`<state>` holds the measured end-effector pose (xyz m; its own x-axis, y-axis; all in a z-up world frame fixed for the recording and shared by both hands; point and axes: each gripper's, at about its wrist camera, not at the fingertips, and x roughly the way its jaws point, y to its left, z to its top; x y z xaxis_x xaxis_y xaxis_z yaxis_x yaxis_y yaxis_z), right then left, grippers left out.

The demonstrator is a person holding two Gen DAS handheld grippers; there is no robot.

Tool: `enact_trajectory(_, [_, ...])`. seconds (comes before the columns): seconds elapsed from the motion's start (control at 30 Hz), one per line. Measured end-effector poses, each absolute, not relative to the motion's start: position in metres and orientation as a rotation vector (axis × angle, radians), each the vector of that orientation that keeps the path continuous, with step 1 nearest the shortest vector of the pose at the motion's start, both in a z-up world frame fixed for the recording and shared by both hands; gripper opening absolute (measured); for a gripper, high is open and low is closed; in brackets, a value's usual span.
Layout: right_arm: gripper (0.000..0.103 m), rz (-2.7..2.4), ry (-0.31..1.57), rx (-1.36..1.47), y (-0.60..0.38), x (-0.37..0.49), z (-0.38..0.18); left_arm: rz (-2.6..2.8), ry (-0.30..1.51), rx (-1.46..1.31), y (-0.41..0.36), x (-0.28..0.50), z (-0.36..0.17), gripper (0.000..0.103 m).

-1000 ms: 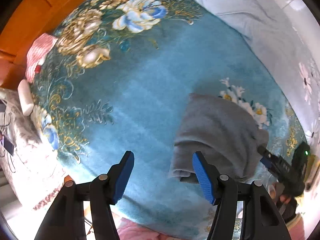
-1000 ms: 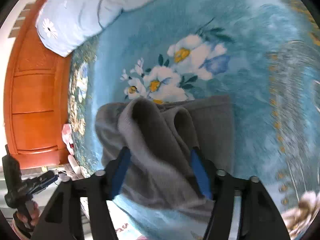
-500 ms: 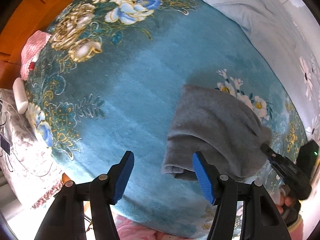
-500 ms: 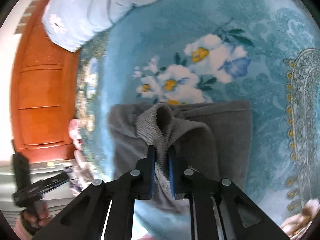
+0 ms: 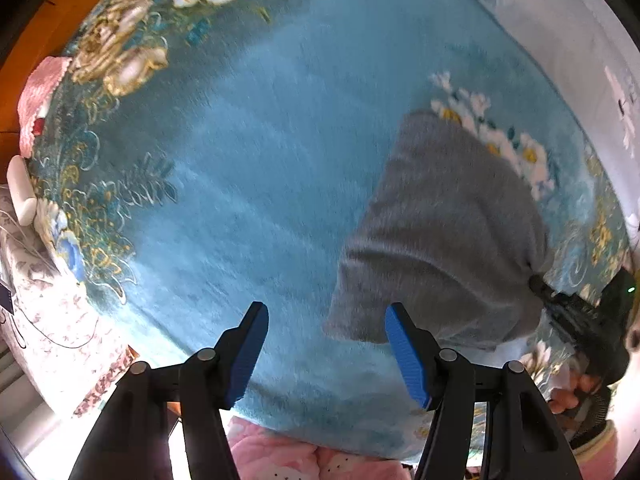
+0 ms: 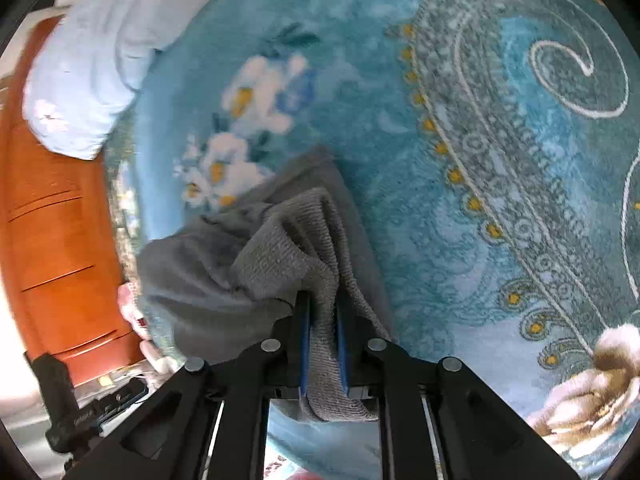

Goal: Fold clothes

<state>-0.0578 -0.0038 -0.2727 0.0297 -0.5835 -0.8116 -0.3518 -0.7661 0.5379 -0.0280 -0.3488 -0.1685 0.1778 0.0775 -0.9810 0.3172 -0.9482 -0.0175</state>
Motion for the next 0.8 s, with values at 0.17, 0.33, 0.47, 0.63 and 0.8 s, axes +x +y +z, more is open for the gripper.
enact_trajectory(0.17, [0.017,-1.906,-0.792,2.031,-0.02,-0.067,-0.237,-1.88,0.404,2.296,-0.336,-0.028,-0.181,0.065])
enact_trajectory(0.33, [0.018,-1.977,-0.611,1.944,-0.035,-0.076,-0.202,-1.927,0.405,2.379,-0.309,-0.032,-0.195,0.065])
enact_trajectory(0.47, [0.019,-1.95,-0.605,1.992,-0.04,-0.08,-0.223,-1.948,0.381,2.434,-0.294,-0.035,-0.205,0.065])
enact_trajectory(0.63, [0.019,-1.904,-0.613,2.064,-0.045,-0.084,-0.256,-1.878,0.349,2.48,-0.294,-0.034,-0.227,0.065])
enact_trajectory(0.8, [0.021,-1.887,-0.591,2.077,-0.048,-0.085,-0.26,-1.842,0.528,2.433,-0.315,-0.035,-0.229,0.065])
